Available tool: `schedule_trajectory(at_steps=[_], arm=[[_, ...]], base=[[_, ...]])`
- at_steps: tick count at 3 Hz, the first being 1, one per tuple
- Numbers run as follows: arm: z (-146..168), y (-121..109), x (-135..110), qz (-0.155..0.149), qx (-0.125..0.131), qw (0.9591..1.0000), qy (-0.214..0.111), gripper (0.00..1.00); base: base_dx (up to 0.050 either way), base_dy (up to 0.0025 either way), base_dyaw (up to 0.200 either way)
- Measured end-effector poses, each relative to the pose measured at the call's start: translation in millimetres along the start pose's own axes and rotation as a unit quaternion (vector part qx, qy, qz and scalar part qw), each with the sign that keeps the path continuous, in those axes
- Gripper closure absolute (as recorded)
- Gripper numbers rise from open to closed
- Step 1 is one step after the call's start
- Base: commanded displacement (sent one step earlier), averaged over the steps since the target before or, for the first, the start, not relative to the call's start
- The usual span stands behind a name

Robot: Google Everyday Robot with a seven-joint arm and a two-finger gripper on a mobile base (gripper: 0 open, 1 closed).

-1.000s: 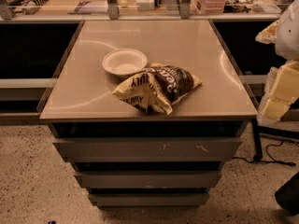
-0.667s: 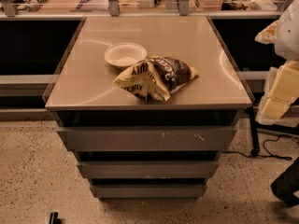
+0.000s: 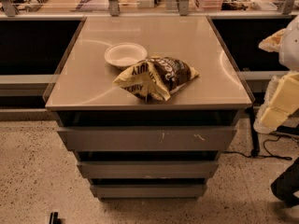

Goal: Open middle drawer

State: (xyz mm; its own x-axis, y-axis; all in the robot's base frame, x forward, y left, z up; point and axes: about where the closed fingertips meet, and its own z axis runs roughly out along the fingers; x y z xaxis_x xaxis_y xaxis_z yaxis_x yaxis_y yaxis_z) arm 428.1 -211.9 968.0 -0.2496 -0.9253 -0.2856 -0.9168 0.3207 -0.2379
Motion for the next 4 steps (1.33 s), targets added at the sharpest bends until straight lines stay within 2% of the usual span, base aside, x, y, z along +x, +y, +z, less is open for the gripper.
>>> schedule_trajectory(at_steps=[1, 2, 3, 4], arm=[[31, 30, 7, 0.055, -0.012, 0.9964, -0.064, 0.0], [84, 63, 11, 0.112, -0.036, 0.9837, -0.136, 0.0], [127, 78, 0, 0.144, -0.086, 0.9676, -0.189, 0.0], [124, 78, 0, 0.148, -0.077, 0.9666, -0.195, 0.0]], base=[[0.0, 0.0, 0.0], [0.0, 0.0, 0.0], [0.0, 0.0, 0.0], [0.0, 0.0, 0.0]])
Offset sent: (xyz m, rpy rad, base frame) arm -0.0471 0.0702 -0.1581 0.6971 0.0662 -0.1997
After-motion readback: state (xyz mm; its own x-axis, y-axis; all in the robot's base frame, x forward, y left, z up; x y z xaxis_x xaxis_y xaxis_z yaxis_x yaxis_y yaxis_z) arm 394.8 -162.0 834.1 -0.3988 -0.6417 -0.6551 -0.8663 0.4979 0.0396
